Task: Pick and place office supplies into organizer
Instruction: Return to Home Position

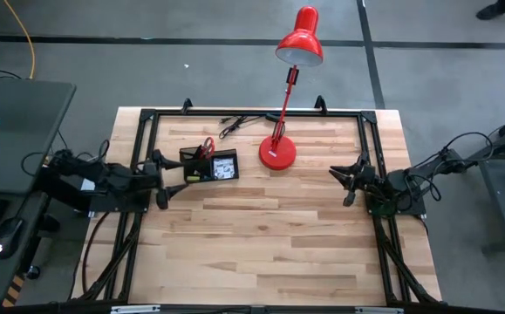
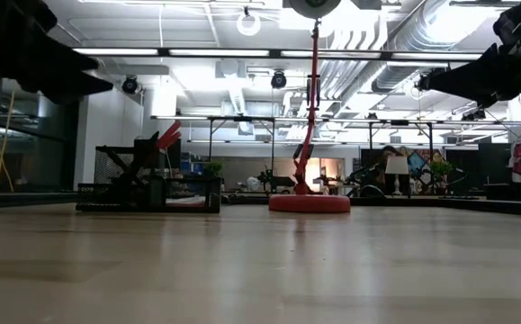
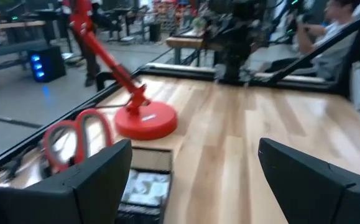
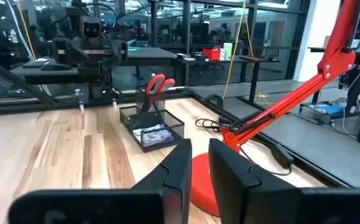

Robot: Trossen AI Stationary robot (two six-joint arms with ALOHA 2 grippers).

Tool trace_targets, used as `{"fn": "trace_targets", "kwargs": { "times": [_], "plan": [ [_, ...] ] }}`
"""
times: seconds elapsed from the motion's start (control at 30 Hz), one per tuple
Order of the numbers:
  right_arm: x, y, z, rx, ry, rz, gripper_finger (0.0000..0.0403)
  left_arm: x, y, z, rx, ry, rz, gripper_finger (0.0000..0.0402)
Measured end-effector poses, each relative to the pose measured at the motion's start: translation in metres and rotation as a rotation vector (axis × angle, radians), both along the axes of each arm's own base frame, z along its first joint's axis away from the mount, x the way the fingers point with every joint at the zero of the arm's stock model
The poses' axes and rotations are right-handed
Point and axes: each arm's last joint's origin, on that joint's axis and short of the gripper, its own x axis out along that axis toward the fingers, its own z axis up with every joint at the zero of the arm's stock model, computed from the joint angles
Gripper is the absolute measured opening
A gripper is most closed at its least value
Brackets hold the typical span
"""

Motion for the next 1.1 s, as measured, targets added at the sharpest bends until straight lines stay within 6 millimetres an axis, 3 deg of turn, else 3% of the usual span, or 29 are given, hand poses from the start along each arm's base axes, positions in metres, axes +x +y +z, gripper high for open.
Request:
{"fn": "trace_targets", "kwargs": {
  "times": [0.17,0.5,0.77,1.1],
  "plan": [
    [0.0,0.0,0.0,-0.007,0.006,0.0,0.0052,0.002,0.003,-0.014,0.006,0.06,0.036,0.0337],
    [0.0,0.0,0.0,0.088,-0.034,0.0,0.0055,0.002,0.003,-0.012,0.032,0.064,0.048,0.0337],
    [0.0,0.0,0.0,0.083,-0.031,0.0,0.0056,0.003,0.003,-0.013,-0.175,-0.016,0.111,0.0337],
    [0.0,0.0,0.0,0.083,-0.032,0.0,0.0048,0.003,0.003,-0.013,-0.175,-0.015,0.111,0.0337]
  ]
}}
